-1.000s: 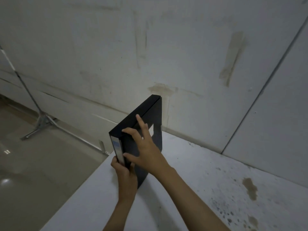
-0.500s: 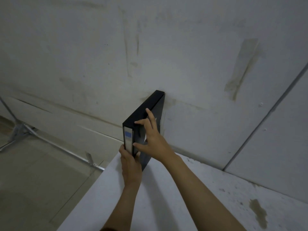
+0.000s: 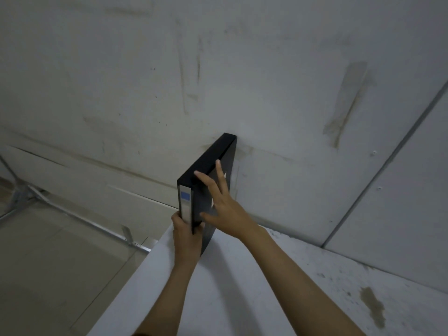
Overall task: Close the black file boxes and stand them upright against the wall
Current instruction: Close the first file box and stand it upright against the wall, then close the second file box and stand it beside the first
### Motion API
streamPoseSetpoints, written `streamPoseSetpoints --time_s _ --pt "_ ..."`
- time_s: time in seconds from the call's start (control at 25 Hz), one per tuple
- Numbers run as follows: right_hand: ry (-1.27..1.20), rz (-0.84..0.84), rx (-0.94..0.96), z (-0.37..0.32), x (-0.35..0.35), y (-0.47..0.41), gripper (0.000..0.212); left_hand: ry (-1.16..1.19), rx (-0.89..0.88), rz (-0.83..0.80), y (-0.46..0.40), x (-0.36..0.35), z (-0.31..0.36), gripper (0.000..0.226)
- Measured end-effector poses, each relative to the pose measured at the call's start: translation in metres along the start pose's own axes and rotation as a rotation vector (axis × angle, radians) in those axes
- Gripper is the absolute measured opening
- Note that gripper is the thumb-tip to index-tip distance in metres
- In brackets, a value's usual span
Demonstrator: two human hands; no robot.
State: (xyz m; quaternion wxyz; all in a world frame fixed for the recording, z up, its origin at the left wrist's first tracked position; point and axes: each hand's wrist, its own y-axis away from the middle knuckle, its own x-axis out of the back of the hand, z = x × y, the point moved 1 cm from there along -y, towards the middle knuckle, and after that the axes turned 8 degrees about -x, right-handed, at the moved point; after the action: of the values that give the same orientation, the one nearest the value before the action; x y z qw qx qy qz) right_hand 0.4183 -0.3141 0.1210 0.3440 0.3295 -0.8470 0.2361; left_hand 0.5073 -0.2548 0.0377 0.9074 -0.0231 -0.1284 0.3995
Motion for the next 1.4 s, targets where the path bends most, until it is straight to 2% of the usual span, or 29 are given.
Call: streamPoseSetpoints --time_s 0.12,0.2,0.28,0.4,0.48,0.56,0.64,0.8,0.96,1.2,1.4 --pt "-0.069 -0.077 -0.055 0.0 0.004 0.026 0.111 -0.062 0.127 -0.06 0.006 0.014 0.005 0.079" --pt "-0.126 -0.119 -0.109 0.003 0.009 0.048 0.107 -0.096 0.247 -0.067 0.018 0.022 0.015 0.088" --pt "-0.127 -0.202 -0.174 0.014 0.015 0.074 0.094 -0.152 0.374 -0.123 0.037 0.03 0.024 0.083" --pt "-0.029 -0.292 -0.294 0.039 0.023 0.12 0.066 -0.228 0.552 -0.46 0.077 0.032 0.033 0.063" --pt "-0.018 -0.308 -0.372 0.057 0.034 0.158 0.052 -0.287 0.572 -0.679 0.11 0.019 0.043 0.054" --pt "-0.013 -0.324 -0.425 0.074 0.046 0.198 0.044 -0.389 0.502 -0.827 0.143 -0.002 0.051 0.046" --pt "-0.014 -0.324 -0.481 0.094 0.064 0.245 0.04 -0.45 0.395 -0.907 0.178 -0.033 0.061 0.043" --pt "-0.035 -0.295 -0.598 0.14 0.111 0.346 0.036 -0.452 0.233 -0.988 0.255 -0.106 0.081 0.04" --pt "-0.069 -0.18 -0.72 0.19 0.165 0.458 0.033 -0.418 0.071 -1.065 0.34 -0.185 0.091 0.039" --pt "-0.14 0.003 -0.977 0.253 0.202 0.643 0.034 -0.362 -0.102 -1.189 0.47 -0.27 0.081 0.029" --pt "-0.106 0.074 -1.206 0.275 0.199 0.757 0.045 -0.382 -0.159 -1.39 0.56 -0.308 0.07 0.028"
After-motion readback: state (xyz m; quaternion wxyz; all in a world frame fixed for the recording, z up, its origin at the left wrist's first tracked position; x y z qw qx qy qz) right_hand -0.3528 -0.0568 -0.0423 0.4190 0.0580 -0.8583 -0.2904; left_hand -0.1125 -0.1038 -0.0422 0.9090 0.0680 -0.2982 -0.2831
